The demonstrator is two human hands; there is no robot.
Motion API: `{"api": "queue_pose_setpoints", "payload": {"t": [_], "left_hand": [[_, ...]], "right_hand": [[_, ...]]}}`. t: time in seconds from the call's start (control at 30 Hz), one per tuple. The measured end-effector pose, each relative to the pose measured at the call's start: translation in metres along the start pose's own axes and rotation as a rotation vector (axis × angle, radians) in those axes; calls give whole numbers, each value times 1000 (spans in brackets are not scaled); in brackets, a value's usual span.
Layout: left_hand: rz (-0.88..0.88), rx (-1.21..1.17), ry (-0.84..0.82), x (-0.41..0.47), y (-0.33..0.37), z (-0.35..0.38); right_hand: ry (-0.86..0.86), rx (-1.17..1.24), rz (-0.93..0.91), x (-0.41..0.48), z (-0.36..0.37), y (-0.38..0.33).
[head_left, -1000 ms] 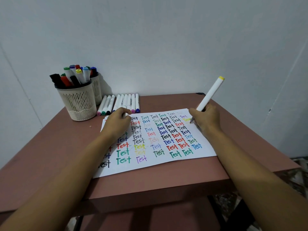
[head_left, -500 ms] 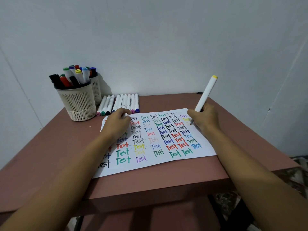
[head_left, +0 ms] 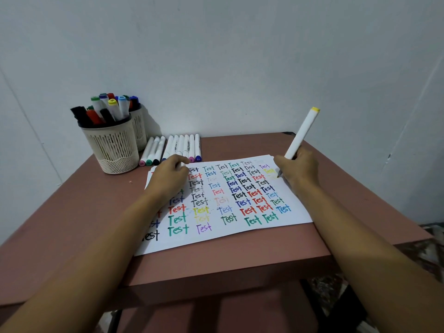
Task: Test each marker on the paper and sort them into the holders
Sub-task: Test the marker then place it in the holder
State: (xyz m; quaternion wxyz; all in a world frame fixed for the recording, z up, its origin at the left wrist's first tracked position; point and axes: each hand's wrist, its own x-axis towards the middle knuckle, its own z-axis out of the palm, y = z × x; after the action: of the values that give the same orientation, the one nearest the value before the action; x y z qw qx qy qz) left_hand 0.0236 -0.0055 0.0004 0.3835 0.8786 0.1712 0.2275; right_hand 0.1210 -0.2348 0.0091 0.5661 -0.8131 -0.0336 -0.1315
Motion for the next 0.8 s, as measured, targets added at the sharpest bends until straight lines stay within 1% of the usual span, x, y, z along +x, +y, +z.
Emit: {"api": "queue_pose_setpoints", "payload": {"t": [0.17,0.37,0.57,0.7,0.8], "left_hand": [[2,-8,14,1,-1,1],[3,7,10,0,1,0],[3,9,8,-1,1,0],[1,14,7,-1,2,0],[6,16,9,0,1,0]], "right_hand": [[-17,-3,-3,0,-1,1],[42,35,17,2,0,2],[10,5,-19,4,1,3],[3,-4,-12,4,1,5],[14,33,13,5,0,4]]}}
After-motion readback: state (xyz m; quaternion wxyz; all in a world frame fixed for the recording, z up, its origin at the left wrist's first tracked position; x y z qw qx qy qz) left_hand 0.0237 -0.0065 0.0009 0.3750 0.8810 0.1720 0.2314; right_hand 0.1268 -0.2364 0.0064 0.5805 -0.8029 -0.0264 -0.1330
